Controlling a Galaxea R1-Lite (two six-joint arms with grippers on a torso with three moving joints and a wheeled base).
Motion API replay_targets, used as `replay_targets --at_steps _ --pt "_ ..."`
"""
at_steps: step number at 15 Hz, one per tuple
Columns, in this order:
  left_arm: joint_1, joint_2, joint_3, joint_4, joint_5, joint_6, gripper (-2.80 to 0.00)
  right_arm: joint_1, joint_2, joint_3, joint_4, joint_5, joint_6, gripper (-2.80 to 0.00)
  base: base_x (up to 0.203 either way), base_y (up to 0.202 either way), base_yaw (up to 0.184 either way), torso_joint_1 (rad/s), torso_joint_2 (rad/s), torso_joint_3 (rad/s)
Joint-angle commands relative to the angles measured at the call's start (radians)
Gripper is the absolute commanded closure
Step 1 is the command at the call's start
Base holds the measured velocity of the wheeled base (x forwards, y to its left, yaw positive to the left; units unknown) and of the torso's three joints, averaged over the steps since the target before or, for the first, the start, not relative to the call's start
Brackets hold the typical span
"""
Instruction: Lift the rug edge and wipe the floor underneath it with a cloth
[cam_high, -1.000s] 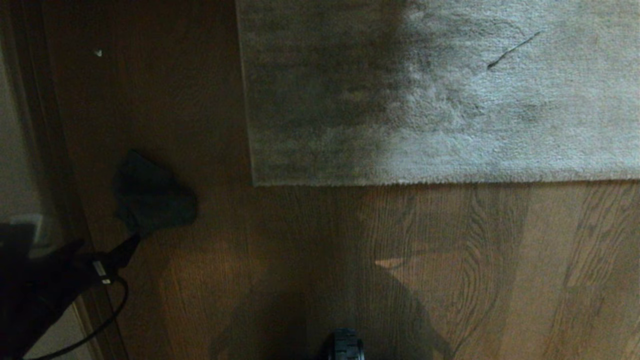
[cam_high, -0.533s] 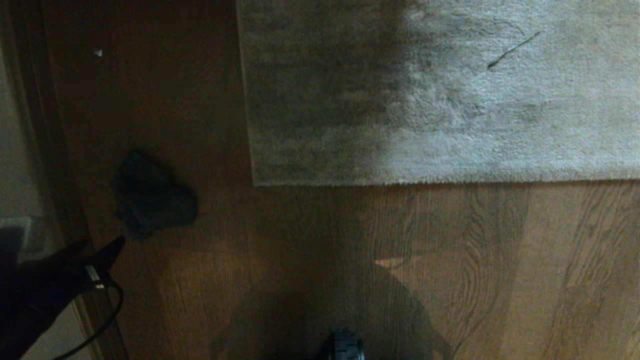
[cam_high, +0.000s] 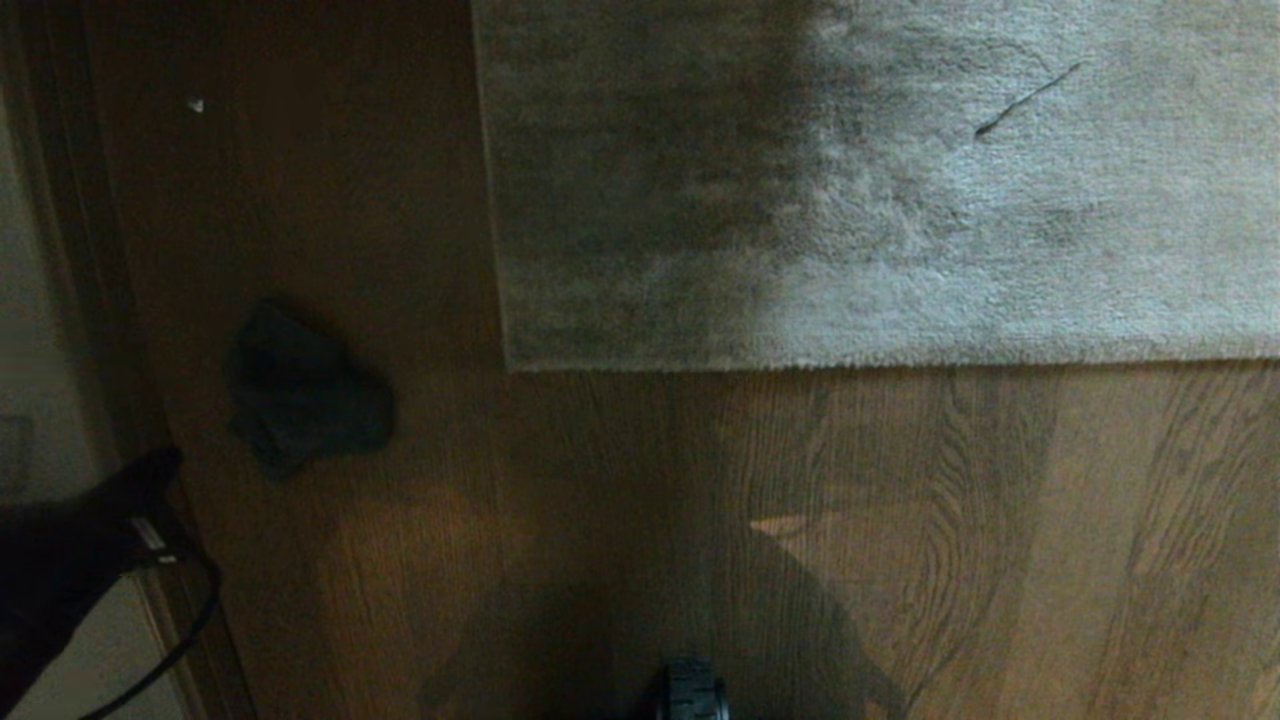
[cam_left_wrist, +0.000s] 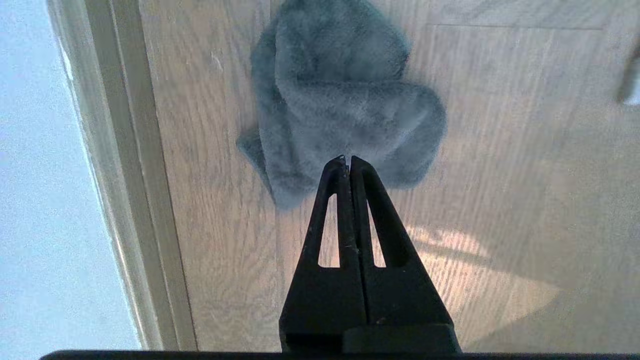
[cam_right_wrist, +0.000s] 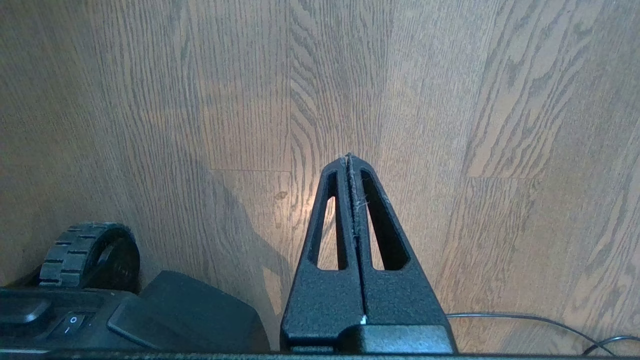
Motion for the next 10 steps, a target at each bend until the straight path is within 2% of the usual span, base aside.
replay_targets --at_steps 1,5,10 --pt "0.000 -0.083 0.000 0.028 -0.004 0.000 0.00 0.000 0.001 0.000 0.000 0.000 -0.001 0.00 0.000 0.000 0.000 0.000 0.00 0.000" --pt "-0.017 -0.322 -0.001 0.298 -0.012 0.001 0.00 0.000 0.001 0.000 0.000 0.000 -0.001 0.00 0.000 0.000 0.000 0.000 0.00 0.000" --pt "-0.077 -0.688 -0.001 0.803 -0.095 0.030 0.00 0.000 0.001 0.000 0.000 0.000 -0.001 0.00 0.000 0.000 0.000 0.000 0.00 0.000"
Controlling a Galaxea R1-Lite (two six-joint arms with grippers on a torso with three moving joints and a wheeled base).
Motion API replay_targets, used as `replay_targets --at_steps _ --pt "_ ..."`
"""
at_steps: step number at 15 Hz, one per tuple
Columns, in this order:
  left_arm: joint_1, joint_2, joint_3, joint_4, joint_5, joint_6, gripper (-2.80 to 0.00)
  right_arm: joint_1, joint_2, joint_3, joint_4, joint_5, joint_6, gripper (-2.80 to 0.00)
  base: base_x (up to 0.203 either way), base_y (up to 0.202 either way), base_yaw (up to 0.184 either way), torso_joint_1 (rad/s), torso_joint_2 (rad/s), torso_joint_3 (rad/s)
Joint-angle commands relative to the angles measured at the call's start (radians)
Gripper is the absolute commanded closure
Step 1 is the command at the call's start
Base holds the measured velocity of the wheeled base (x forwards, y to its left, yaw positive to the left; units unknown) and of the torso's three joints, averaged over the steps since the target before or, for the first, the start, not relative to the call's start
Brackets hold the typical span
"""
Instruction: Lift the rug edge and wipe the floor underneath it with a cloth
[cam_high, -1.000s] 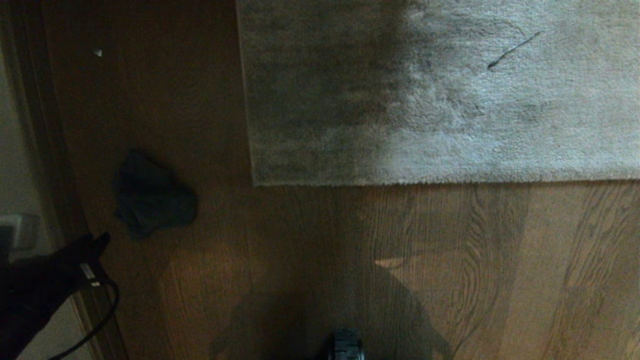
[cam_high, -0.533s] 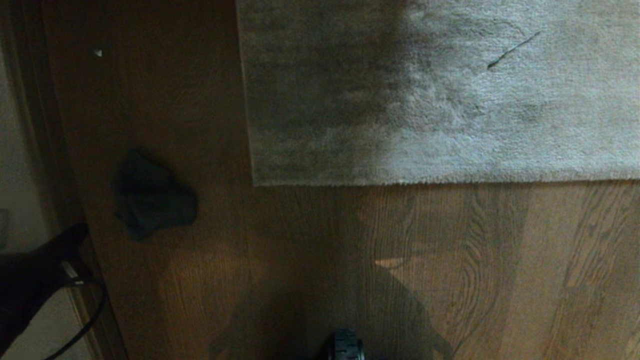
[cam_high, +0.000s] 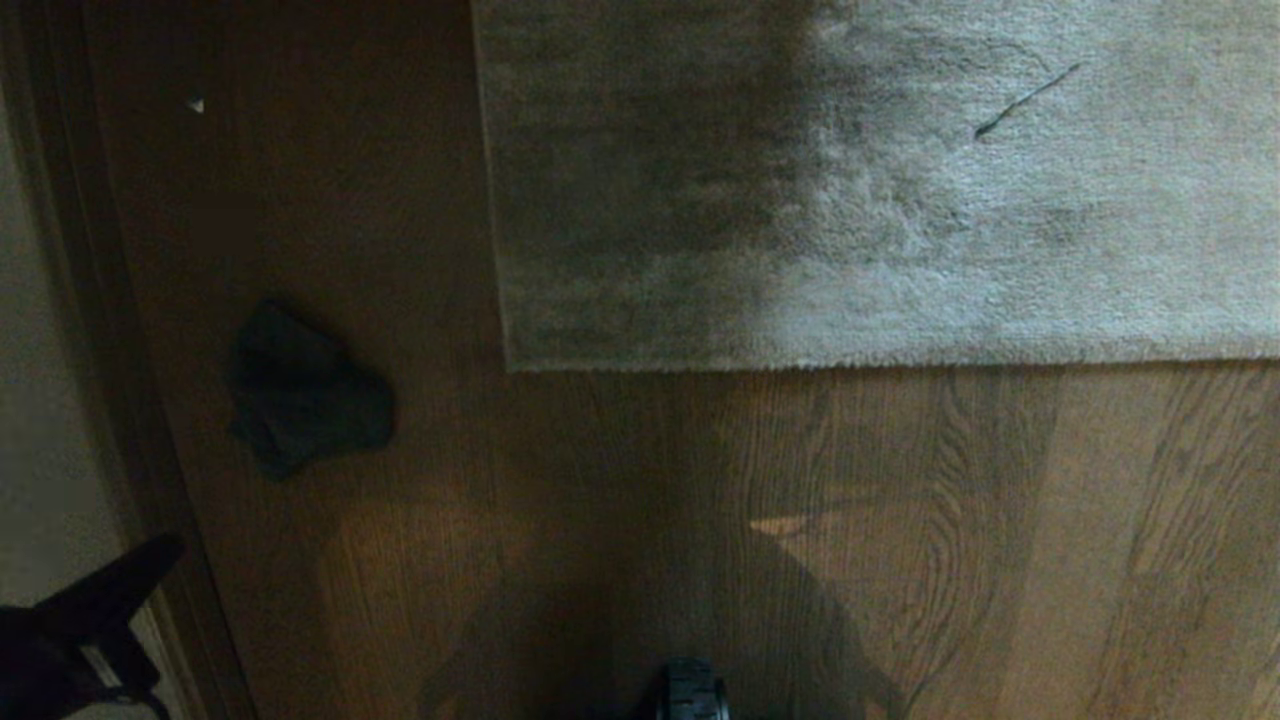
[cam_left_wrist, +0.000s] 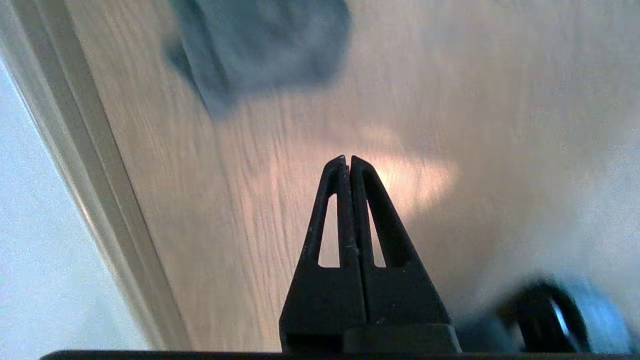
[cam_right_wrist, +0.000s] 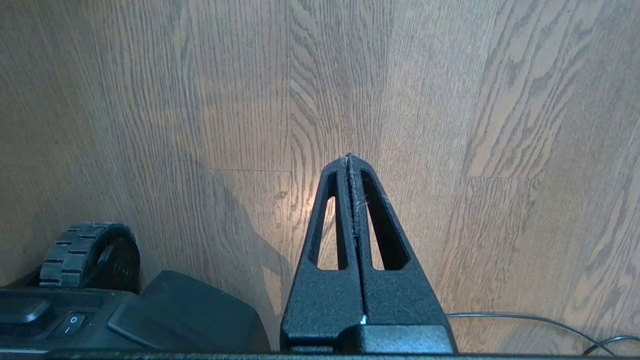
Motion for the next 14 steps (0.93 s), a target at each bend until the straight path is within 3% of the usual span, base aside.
replay_targets --at_steps 1,3,6,10,14 --pt "-0.022 -0.205 0.000 0.203 -0.007 0.012 0.00 0.000 0.001 0.000 0.000 0.000 -0.001 0.00 0.000 0.000 0.000 0.000 0.00 0.000" --pt "-0.090 -0.331 0.001 0.404 -0.003 0.023 0.00 0.000 0.001 0.000 0.000 0.000 -0.001 0.00 0.000 0.000 0.000 0.000 0.00 0.000" --pt "-0.147 -0.550 -0.004 0.620 0.050 0.025 0.00 0.000 0.001 0.000 0.000 0.000 -0.001 0.00 0.000 0.000 0.000 0.000 0.00 0.000" --pt "-0.199 -0.822 -0.002 0.779 0.191 0.028 0.00 0.000 0.001 0.000 0.000 0.000 -0.001 0.00 0.000 0.000 0.000 0.000 0.00 0.000" --pt "-0.219 -0.985 0.000 0.817 0.218 0.033 0.00 0.000 0.001 0.000 0.000 0.000 -0.001 0.00 0.000 0.000 0.000 0.000 0.00 0.000"
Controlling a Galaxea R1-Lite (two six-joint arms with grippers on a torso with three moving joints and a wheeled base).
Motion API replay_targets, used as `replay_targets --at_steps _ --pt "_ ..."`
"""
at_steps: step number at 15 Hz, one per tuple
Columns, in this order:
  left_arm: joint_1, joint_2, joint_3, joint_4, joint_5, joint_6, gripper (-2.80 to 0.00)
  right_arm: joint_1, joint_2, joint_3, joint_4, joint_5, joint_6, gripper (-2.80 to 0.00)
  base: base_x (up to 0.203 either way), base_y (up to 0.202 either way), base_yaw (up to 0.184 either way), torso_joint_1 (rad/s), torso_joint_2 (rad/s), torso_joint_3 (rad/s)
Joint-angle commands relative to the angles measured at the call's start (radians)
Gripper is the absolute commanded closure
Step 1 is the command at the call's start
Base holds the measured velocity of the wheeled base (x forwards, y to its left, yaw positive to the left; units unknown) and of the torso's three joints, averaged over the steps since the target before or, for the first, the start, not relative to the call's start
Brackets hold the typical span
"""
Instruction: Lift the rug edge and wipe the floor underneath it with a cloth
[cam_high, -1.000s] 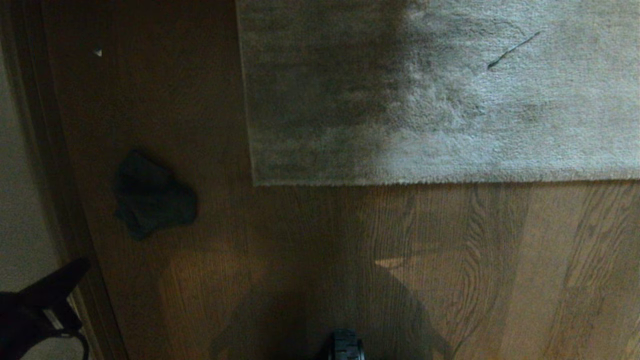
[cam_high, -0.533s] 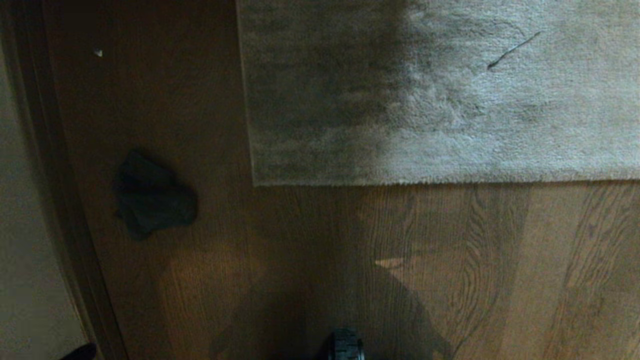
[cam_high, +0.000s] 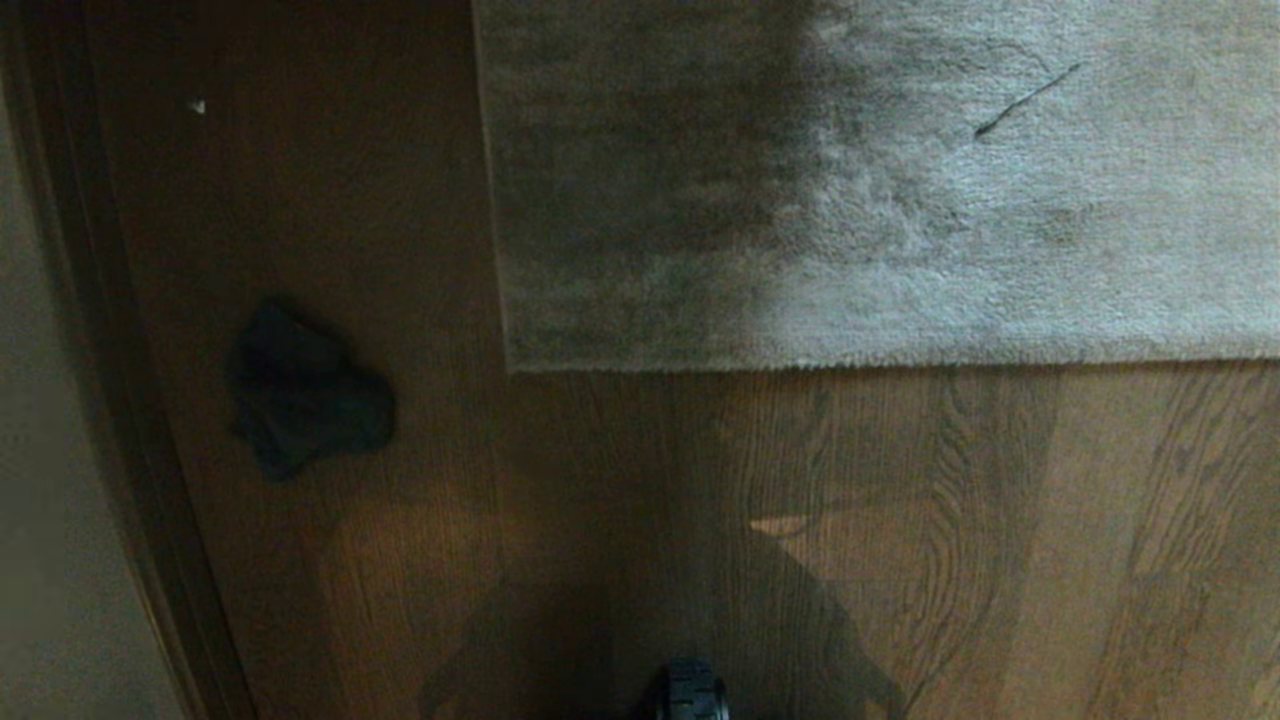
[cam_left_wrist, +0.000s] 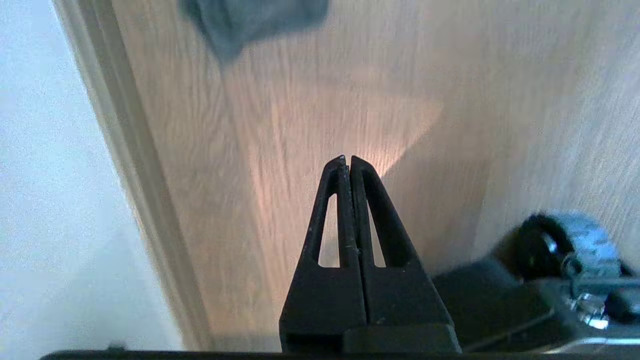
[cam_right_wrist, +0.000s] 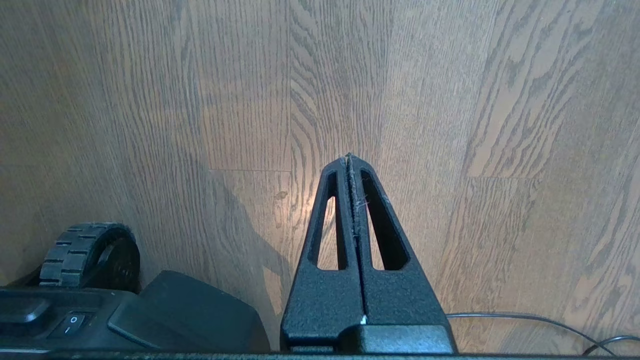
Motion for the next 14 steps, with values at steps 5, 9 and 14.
replay_targets --at_steps 5,9,14 --pt "-0.003 -0.075 0.001 -0.001 0.009 -0.023 0.00 0.000 0.001 0.000 -0.001 0.000 -0.001 0.00 0.000 0.000 0.000 0.000 0.00 0.000" --pt "-0.003 -0.075 0.001 -0.002 0.009 -0.026 0.00 0.000 0.001 0.000 -0.001 0.000 -0.001 0.00 0.000 0.000 0.000 0.000 0.00 0.000" --pt "-0.004 -0.075 0.001 -0.001 0.012 -0.035 0.00 0.000 0.001 0.000 -0.001 0.000 -0.001 0.00 0.000 0.000 0.000 0.000 0.00 0.000"
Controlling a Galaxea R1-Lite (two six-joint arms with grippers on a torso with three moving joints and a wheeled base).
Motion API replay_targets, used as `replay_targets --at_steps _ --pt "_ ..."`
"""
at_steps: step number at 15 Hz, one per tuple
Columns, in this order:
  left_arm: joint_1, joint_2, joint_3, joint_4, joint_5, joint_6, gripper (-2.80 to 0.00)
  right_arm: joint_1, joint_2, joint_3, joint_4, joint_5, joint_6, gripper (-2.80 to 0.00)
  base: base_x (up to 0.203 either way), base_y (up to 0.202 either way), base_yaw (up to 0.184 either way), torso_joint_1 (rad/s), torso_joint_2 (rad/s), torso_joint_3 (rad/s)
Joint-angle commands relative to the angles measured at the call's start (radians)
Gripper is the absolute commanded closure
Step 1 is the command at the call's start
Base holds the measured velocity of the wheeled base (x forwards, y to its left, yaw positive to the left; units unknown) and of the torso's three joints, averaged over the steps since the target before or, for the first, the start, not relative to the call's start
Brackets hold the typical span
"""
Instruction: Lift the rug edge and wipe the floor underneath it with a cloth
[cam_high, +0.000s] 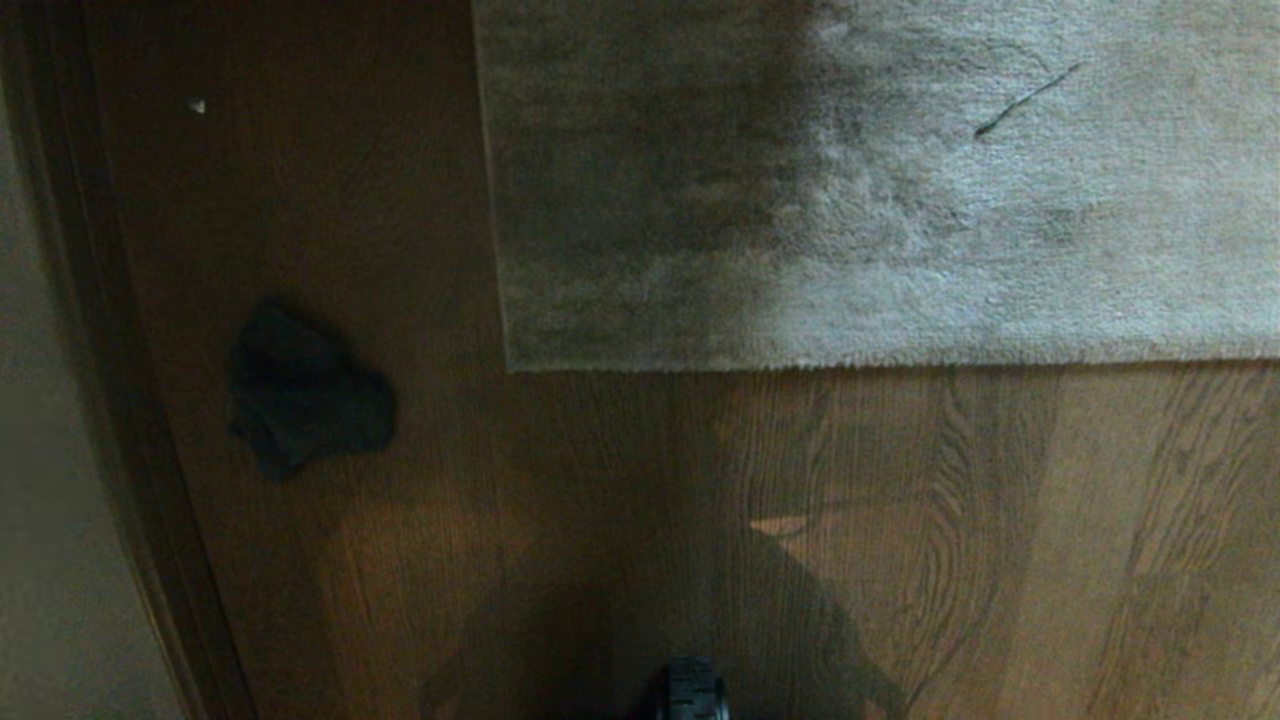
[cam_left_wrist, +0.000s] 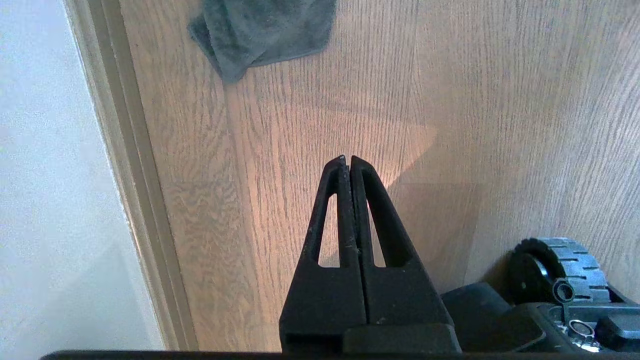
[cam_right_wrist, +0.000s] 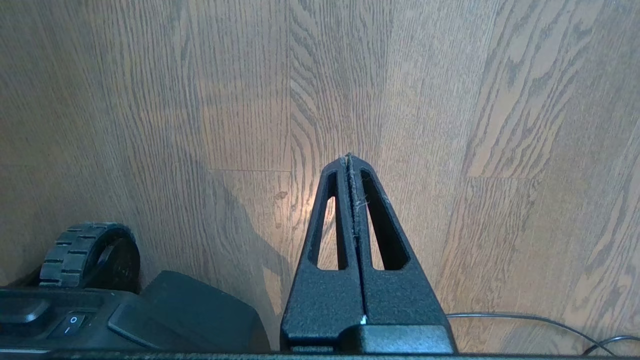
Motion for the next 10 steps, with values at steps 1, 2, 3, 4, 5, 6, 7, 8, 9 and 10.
replay_targets --at_steps 1,2,3,4,5,6,7,8,9,10 --pt "-0.001 0.000 0.001 0.000 0.000 -0.001 0.00 0.000 0.001 0.000 0.000 0.000 -0.001 0.00 0.000 0.000 0.000 0.000 0.00 0.000" --pt "0.001 0.000 0.000 0.000 0.000 -0.003 0.00 0.000 0.001 0.000 0.000 0.000 -0.001 0.00 0.000 0.000 0.000 0.000 0.00 0.000" --pt "0.001 0.000 0.001 0.000 0.000 -0.007 0.00 0.000 0.001 0.000 0.000 0.000 -0.001 0.00 0.000 0.000 0.000 0.007 0.00 0.033" --pt "0.000 0.000 0.001 0.000 -0.002 -0.008 0.00 0.000 0.001 0.000 0.000 0.000 -0.001 0.00 0.000 0.000 0.000 -0.002 0.00 0.096" --pt "0.001 0.000 0.000 0.000 -0.002 -0.006 0.00 0.000 0.001 0.000 0.000 0.000 -0.001 0.00 0.000 0.000 0.000 0.002 0.01 0.154" --pt "-0.001 0.000 0.001 0.000 0.000 -0.006 0.00 0.000 0.001 0.000 0.000 0.000 -0.001 0.00 0.000 0.000 0.000 -0.002 0.00 0.172" --pt "0.000 0.000 0.001 0.000 -0.002 -0.008 0.00 0.000 0.001 0.000 0.000 0.000 -0.001 0.00 0.000 0.000 0.000 0.007 0.00 0.188" --pt "0.000 0.000 0.001 0.000 0.000 -0.009 0.00 0.000 0.001 0.000 0.000 0.000 -0.001 0.00 0.000 0.000 0.000 0.002 0.00 0.193" --pt "0.001 0.000 0.001 0.000 0.000 -0.013 0.00 0.000 0.001 0.000 0.000 0.000 -0.001 0.00 0.000 0.000 0.000 0.002 0.00 0.194" --pt "-0.001 0.000 0.000 0.000 0.000 -0.016 0.00 0.000 0.001 0.000 0.000 0.000 -0.001 0.00 0.000 0.000 0.000 -0.002 0.00 0.198"
